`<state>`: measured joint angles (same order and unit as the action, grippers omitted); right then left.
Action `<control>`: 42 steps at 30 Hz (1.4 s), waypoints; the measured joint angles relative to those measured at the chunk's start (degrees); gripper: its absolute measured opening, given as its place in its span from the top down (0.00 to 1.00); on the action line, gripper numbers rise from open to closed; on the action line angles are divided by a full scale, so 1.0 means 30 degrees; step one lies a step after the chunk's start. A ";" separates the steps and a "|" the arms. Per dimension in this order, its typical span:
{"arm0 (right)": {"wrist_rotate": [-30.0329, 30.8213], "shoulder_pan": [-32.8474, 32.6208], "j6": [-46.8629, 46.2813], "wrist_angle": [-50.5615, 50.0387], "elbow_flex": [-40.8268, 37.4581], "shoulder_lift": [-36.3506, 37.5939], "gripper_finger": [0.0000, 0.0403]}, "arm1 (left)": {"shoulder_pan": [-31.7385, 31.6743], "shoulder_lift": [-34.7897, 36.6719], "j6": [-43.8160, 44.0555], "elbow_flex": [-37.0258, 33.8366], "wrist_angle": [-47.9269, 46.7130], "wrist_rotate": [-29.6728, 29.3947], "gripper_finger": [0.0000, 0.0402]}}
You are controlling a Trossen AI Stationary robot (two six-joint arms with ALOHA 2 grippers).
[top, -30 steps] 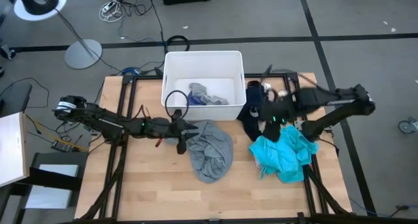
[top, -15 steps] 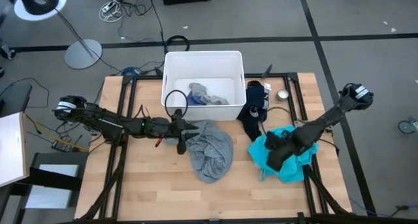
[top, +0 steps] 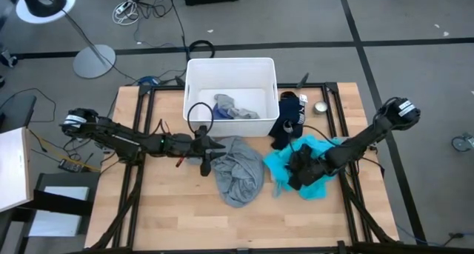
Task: Sort clothes
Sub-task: Put the blue shorts into the white laundry bin
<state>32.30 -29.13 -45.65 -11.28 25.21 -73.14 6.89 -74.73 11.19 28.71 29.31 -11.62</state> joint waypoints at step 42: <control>-0.7161 1.4399 2.0307 -0.2195 2.9656 -0.8072 0.96 | 0.0264 -0.0003 0.0288 0.0000 -0.0618 0.0103 0.68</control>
<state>10.82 14.06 15.27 -17.86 114.18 -97.36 7.68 -74.74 12.05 28.71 27.46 -11.31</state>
